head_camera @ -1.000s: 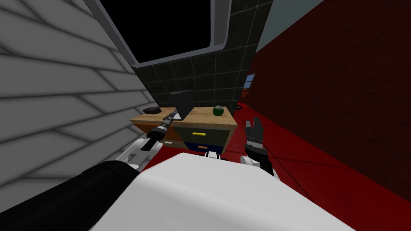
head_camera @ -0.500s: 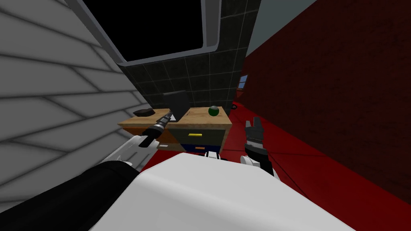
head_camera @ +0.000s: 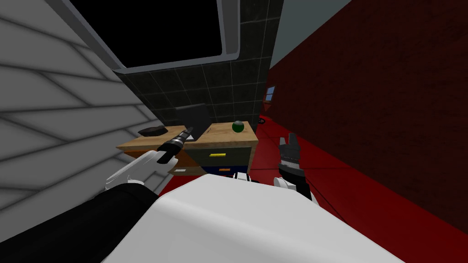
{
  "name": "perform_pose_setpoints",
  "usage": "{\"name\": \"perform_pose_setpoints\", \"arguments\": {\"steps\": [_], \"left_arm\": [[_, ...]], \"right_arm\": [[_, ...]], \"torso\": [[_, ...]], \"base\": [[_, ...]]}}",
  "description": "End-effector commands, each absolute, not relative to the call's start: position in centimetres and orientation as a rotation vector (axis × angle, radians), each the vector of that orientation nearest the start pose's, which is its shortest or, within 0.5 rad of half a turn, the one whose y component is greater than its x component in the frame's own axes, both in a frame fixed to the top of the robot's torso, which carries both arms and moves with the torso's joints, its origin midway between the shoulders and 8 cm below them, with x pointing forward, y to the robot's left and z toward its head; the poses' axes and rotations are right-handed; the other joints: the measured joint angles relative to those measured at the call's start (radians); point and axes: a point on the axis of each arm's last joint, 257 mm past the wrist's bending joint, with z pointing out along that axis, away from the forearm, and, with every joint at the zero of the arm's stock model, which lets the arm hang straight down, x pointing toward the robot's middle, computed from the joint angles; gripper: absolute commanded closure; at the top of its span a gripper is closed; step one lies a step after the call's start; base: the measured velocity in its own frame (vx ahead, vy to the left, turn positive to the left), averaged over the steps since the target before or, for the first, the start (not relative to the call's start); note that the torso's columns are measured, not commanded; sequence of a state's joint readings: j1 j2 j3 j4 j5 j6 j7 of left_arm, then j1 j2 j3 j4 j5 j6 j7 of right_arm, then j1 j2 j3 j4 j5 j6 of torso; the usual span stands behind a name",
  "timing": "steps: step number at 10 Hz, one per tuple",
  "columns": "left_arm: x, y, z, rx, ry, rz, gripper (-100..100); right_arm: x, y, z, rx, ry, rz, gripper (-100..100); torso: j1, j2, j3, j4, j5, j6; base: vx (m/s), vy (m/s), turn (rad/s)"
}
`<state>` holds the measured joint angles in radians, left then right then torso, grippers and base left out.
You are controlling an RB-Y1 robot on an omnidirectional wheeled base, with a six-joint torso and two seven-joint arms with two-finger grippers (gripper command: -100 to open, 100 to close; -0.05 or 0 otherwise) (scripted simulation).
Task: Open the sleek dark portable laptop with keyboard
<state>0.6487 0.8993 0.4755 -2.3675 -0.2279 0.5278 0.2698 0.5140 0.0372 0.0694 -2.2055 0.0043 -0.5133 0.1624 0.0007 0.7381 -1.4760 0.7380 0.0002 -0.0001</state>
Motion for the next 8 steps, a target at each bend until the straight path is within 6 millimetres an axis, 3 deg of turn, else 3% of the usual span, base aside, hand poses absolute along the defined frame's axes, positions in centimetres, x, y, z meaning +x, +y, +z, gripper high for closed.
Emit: {"name": "perform_pose_setpoints", "arguments": {"steps": [1,4,5,8], "left_arm": [[38.1,51.2,-0.1,-0.692,1.367,-0.156,-100],[38.2,50.7,0.1,-0.686,1.370,-0.168,-100],[38.2,50.7,0.1,-0.688,1.369,-0.167,100],[38.0,49.8,0.4,-0.810,1.335,-0.289,100]], "right_arm": [[35.7,-26.2,-1.1,0.683,0.681,1.198,0],[35.7,-26.2,-1.1,0.683,0.682,1.198,0],[35.7,-26.2,-1.1,0.683,0.682,1.198,0],[35.7,-26.2,-1.1,0.683,0.681,1.198,0]], "torso": [[0.000,0.000,0.000,0.000,0.000,0.000],[0.003,-0.005,-0.003,-0.001,0.001,0.000],[0.001,-0.002,-0.002,-0.001,0.001,0.000],[0.002,0.005,0.004,0.002,0.003,-0.001]], "base": [[0.011,-0.029,-0.081],[0.062,0.019,-0.004],[0.009,0.005,0.002],[-0.005,0.076,0.004]]}}
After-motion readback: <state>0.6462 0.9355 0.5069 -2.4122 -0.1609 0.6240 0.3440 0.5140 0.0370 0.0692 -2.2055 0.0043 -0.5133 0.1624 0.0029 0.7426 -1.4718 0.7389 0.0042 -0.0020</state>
